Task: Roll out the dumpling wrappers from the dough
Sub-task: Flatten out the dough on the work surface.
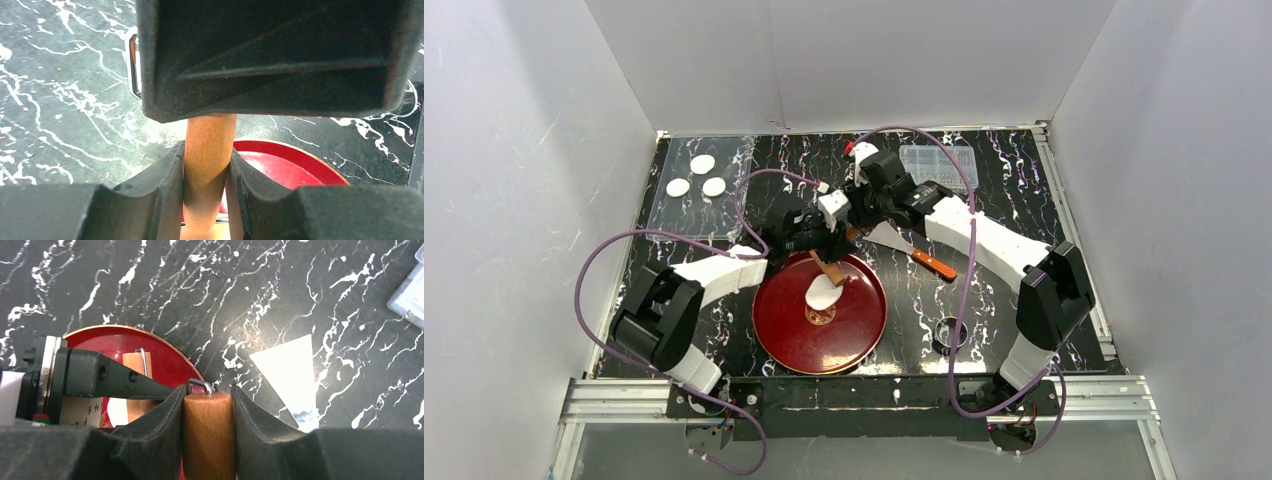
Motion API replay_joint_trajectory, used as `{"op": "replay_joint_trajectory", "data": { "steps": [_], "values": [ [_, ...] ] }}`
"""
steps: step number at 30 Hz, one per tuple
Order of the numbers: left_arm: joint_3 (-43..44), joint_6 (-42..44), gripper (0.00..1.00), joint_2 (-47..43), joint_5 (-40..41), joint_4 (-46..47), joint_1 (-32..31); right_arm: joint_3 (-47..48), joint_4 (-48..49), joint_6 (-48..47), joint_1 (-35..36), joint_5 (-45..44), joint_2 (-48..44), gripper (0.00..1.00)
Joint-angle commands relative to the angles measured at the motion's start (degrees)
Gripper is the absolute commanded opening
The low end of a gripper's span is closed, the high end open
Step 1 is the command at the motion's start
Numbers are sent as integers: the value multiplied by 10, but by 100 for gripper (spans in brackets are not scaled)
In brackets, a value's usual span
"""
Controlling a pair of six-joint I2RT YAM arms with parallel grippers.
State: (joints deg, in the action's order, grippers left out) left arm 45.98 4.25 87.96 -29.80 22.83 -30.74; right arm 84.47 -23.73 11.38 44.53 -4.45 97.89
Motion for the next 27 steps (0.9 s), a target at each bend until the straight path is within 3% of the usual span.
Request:
{"op": "replay_joint_trajectory", "data": {
  "steps": [1, 9, 19, 27],
  "values": [
    [10, -20, 0, 54, 69, -1, 3, -53, 14, -5, 33, 28, -15, 1],
    [-20, -22, 0, 105, 89, -2, 2, -107, 6, -2, 66, 11, 0, 1],
    [-114, -138, 0, 103, 172, 15, -13, -143, 15, 27, 102, 15, 19, 1],
    [-174, -107, 0, 65, 198, 22, -8, -161, 53, 23, 129, 36, 60, 1]
  ]
}}
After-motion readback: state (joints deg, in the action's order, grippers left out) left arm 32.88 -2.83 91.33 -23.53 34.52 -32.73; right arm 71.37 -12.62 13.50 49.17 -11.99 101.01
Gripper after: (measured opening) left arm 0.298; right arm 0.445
